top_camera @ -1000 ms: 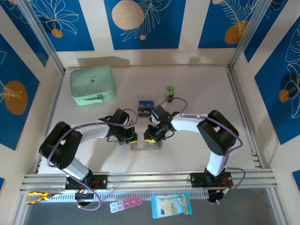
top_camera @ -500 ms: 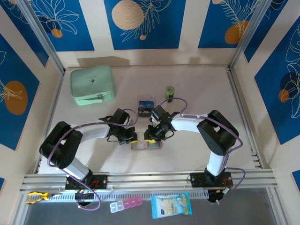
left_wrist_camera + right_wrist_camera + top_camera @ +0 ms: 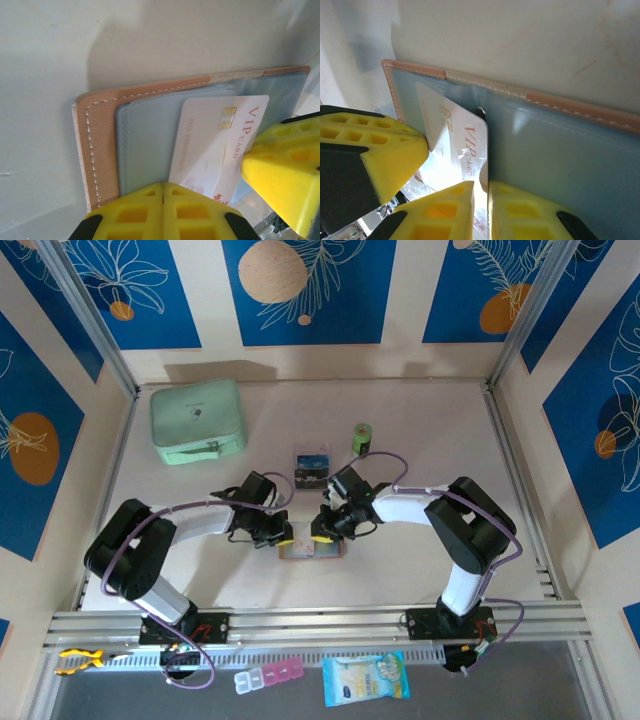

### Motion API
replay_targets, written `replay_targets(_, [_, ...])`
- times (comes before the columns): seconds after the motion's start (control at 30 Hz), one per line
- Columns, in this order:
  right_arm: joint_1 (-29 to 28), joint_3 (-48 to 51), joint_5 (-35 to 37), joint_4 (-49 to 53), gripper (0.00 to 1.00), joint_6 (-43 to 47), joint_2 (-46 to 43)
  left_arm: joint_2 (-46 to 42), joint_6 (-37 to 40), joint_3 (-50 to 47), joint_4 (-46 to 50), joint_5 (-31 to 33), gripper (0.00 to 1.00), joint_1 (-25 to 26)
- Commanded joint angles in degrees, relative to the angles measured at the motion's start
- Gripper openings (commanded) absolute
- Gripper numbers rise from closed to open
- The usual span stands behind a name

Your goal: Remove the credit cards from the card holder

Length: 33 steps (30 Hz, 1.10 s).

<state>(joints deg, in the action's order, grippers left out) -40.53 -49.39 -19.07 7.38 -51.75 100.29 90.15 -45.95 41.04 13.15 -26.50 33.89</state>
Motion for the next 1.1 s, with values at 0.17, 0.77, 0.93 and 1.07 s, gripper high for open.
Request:
replay_targets(0.17, [0.5, 1.7, -4.3, -4.7, 0.16, -1.9, -0.4, 0.6, 0.3, -0.6, 2.7, 2.1, 0.00, 0.4])
replay_targets(0.77, [0.7, 2.2, -0.2, 0.6, 0.05, 0.6, -3.8, 0.2, 0.1, -0.6, 2.7, 1.9, 0.00, 0.3])
replay_targets(0.93, [0.8, -0.3, 3.8, 10.5, 0.02, 5.1, -6.1, 0.0, 0.0, -0.6, 2.7, 1.8, 0.00, 0.4])
replay_targets(1.07, [0.9, -2.0, 5.2, 15.9, 0.02, 7.6, -6.8, -0.3, 0.0, -0.5, 2.9, 1.9, 0.00, 0.4])
